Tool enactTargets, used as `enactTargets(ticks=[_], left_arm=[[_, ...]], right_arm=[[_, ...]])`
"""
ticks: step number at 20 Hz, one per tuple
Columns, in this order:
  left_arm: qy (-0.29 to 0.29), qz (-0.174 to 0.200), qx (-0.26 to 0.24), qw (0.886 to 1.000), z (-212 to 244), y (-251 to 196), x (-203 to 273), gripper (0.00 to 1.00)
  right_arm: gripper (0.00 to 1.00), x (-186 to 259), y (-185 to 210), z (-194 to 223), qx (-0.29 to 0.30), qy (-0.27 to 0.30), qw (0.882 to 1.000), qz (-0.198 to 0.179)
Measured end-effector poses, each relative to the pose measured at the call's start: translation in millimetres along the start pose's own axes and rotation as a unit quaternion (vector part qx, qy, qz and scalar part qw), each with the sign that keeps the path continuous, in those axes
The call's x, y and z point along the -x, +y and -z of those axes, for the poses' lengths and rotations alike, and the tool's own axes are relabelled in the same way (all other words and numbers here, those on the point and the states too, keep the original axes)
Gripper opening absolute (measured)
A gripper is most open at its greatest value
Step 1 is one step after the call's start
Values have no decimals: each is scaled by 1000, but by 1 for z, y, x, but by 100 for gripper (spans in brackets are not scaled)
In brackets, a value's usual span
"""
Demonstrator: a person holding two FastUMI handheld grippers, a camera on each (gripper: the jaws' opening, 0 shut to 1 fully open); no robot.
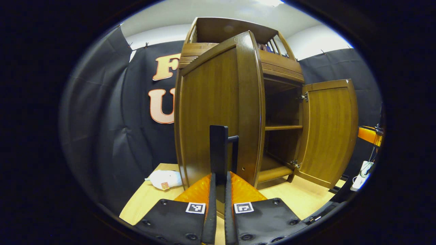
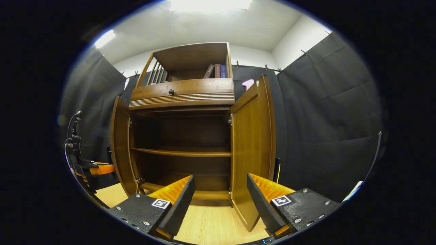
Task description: Open the right door of the double-door shoe cabinet with the right hand, and open the left door with the left hand.
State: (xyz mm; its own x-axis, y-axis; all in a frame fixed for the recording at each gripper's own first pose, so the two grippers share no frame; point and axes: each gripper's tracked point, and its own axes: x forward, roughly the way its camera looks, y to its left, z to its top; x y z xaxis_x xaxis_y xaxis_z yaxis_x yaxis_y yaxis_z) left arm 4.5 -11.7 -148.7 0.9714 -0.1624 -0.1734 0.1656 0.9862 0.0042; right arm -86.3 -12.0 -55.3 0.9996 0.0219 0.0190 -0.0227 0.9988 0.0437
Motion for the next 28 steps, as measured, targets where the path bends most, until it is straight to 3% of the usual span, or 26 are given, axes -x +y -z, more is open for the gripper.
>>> enactTargets(ticks=[1,6,7,14,15,16,28], left_arm=[[-1,-4,0,1000,-2,5,4,13],[-2,-19,8,1000,-1,30,16,16],[-1,-28,8,1000,2,43,27,7],[-1,-57,7,998,-1,81,28,7],[0,-58,7,998,0,83,29,11],[1,-57,4,998,0,85,29,7],[0,-69,6,998,-2,128,39,7]], right_arm=[[92,-1,3,0,-1,0,1000,-4],[92,-5,21,3,-6,2,1000,-17],[92,-7,26,4,-7,4,1000,-21],[92,-21,52,10,-2,11,999,-38],[92,-23,54,10,-1,11,999,-39],[92,-24,57,11,-1,12,999,-40],[92,-42,78,15,5,21,999,-45]])
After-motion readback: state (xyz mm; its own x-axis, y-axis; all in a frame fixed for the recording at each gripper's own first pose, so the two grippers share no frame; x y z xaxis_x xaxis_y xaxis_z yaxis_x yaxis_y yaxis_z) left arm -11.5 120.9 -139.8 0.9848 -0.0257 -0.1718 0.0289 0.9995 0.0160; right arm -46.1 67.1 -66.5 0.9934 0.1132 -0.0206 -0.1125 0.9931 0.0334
